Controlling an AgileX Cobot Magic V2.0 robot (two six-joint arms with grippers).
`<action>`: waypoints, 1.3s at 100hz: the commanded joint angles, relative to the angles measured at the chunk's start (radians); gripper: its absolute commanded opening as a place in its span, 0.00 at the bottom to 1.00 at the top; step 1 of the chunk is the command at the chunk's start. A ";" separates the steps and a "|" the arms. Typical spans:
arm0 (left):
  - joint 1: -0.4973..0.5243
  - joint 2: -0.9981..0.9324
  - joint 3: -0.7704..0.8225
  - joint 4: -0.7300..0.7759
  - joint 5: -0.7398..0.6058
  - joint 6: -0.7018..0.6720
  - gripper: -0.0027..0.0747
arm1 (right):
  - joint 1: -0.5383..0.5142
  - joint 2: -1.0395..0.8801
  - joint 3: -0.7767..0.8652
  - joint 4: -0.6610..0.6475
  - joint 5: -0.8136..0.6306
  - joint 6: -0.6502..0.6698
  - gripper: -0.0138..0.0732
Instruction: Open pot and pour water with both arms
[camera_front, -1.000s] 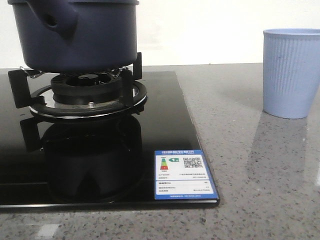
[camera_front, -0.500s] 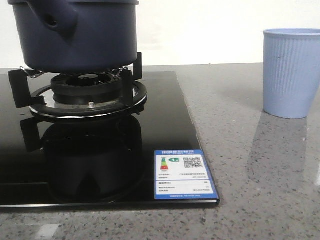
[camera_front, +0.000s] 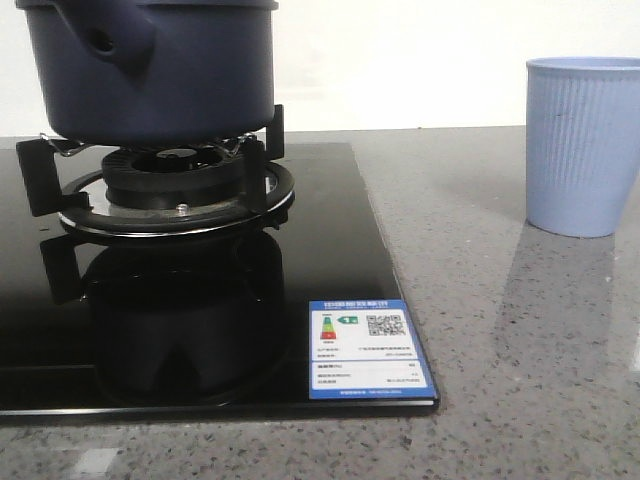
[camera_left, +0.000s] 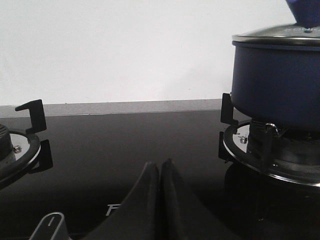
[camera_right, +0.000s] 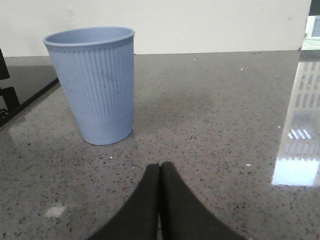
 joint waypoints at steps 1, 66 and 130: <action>0.001 -0.024 0.032 -0.007 -0.079 -0.009 0.01 | -0.006 -0.019 0.027 -0.008 -0.078 -0.012 0.07; 0.001 -0.024 0.032 -0.007 -0.079 -0.009 0.01 | -0.006 -0.019 0.027 -0.008 -0.078 -0.012 0.07; 0.001 -0.024 0.031 -0.804 -0.093 -0.009 0.01 | -0.006 -0.019 0.026 0.629 -0.180 -0.010 0.07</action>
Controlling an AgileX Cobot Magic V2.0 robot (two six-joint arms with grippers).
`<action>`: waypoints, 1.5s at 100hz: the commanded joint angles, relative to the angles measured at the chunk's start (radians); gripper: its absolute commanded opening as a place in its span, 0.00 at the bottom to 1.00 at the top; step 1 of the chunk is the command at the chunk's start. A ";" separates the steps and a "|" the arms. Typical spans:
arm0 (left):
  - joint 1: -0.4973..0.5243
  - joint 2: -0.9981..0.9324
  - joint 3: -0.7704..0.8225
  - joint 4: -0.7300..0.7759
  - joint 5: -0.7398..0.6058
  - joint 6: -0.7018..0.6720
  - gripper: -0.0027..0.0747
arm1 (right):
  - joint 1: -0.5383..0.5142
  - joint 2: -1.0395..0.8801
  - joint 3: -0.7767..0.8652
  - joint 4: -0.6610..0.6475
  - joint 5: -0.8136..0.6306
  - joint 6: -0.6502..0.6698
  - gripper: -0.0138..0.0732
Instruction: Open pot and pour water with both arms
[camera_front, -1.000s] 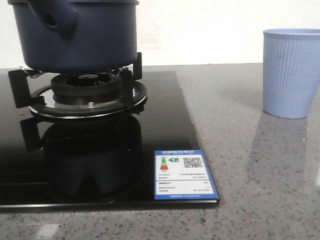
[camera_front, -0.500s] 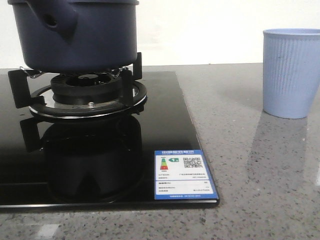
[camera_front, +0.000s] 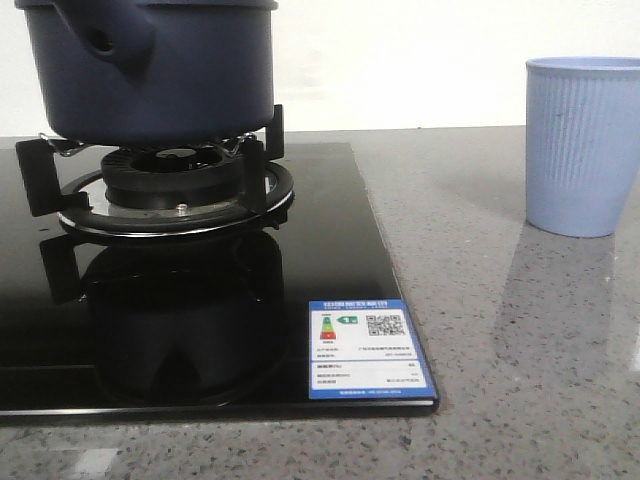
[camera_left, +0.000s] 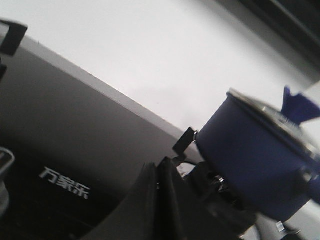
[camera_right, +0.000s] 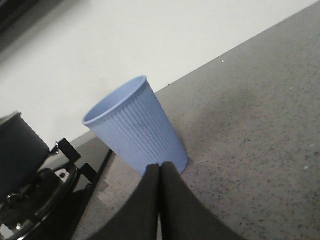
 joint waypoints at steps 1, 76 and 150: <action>0.001 -0.024 0.031 -0.150 -0.072 -0.009 0.01 | -0.006 -0.019 0.022 0.080 -0.072 -0.010 0.07; -0.012 0.351 -0.641 0.011 0.534 0.429 0.01 | -0.006 0.430 -0.649 -0.213 0.578 -0.152 0.11; -0.093 0.558 -0.677 -0.285 0.430 0.735 0.56 | -0.006 0.461 -0.665 -0.161 0.555 -0.210 0.66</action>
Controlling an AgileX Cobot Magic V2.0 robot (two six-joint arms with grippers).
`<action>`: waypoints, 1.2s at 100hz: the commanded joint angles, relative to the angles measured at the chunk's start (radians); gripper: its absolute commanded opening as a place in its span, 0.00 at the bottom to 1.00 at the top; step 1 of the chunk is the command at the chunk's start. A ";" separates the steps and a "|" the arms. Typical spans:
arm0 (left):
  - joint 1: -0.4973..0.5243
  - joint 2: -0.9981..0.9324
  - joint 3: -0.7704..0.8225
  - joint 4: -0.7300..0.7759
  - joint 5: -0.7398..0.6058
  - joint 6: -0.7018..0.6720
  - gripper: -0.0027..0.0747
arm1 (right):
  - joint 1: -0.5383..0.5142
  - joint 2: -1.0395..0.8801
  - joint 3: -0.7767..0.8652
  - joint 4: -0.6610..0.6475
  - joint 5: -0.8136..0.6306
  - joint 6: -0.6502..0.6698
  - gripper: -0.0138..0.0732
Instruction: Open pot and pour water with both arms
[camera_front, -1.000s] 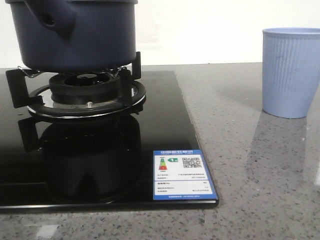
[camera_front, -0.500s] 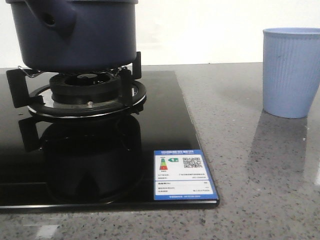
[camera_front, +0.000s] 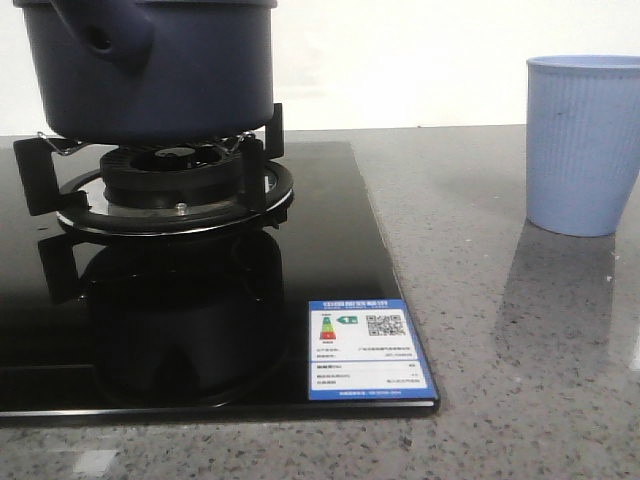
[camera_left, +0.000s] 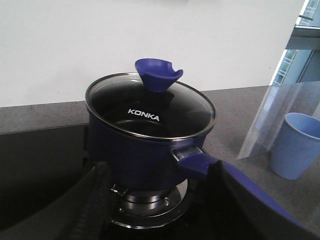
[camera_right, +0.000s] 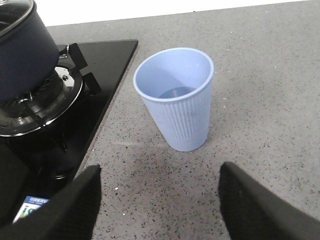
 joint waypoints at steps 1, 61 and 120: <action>-0.007 0.051 -0.034 -0.187 -0.068 0.156 0.56 | -0.004 0.014 -0.038 0.015 -0.076 -0.012 0.66; -0.007 0.540 -0.272 -0.558 -0.012 0.619 0.58 | -0.004 0.014 -0.038 0.015 -0.076 -0.012 0.66; -0.007 0.795 -0.458 -0.561 0.109 0.639 0.72 | -0.004 0.014 -0.038 0.015 -0.076 -0.012 0.66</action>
